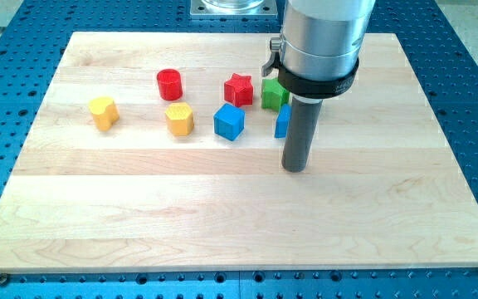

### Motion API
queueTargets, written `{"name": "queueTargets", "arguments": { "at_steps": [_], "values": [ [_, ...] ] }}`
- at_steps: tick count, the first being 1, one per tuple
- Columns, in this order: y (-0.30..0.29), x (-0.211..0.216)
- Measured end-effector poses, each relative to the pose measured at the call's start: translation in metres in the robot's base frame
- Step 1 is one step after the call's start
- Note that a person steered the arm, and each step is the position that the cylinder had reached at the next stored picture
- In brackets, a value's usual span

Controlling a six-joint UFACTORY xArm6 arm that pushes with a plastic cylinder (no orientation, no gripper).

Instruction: Push the triangle into the green star

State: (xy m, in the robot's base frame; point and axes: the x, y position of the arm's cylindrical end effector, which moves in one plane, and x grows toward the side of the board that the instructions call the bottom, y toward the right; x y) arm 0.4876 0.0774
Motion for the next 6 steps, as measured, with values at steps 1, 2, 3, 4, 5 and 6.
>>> {"name": "queueTargets", "arguments": {
  "at_steps": [1,2,3,4,5,6],
  "values": [
    [0.0,0.0],
    [-0.005,0.02],
    [-0.003,0.034],
    [-0.001,0.025],
    [-0.005,-0.045],
    [0.012,-0.047]
  ]
}}
